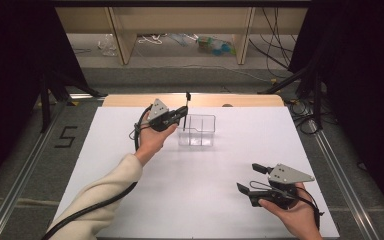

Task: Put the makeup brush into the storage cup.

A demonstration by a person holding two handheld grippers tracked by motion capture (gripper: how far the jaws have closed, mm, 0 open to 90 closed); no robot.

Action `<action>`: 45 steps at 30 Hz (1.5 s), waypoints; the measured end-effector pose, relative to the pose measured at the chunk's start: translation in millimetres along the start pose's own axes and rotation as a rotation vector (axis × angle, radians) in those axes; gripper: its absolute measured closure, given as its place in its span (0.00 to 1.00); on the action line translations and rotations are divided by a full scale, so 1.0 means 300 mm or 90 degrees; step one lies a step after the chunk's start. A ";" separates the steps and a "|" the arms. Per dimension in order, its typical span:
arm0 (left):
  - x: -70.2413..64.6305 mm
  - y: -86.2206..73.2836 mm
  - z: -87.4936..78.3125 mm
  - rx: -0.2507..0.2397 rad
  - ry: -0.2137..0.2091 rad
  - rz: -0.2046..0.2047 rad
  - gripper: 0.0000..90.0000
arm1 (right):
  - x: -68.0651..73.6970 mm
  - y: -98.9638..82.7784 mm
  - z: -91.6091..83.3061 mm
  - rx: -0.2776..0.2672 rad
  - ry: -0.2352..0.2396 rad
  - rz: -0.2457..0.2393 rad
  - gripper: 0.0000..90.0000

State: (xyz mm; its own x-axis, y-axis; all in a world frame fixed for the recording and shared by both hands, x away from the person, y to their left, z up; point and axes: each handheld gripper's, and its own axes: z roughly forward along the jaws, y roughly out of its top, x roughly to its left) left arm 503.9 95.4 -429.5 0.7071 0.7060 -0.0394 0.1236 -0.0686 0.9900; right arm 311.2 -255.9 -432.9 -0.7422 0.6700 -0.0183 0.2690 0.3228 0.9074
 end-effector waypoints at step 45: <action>0.008 -0.006 -0.064 0.049 -0.032 -0.040 0.27 | 0.001 -0.001 0.003 -0.003 -0.001 -0.001 0.22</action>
State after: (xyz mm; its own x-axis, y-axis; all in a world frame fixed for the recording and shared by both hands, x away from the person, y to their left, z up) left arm 491.9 110.8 -428.6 0.7303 0.6742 -0.1100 0.2210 -0.0808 0.9719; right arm 311.4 -255.2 -433.6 -0.7419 0.6702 -0.0210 0.2639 0.3207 0.9097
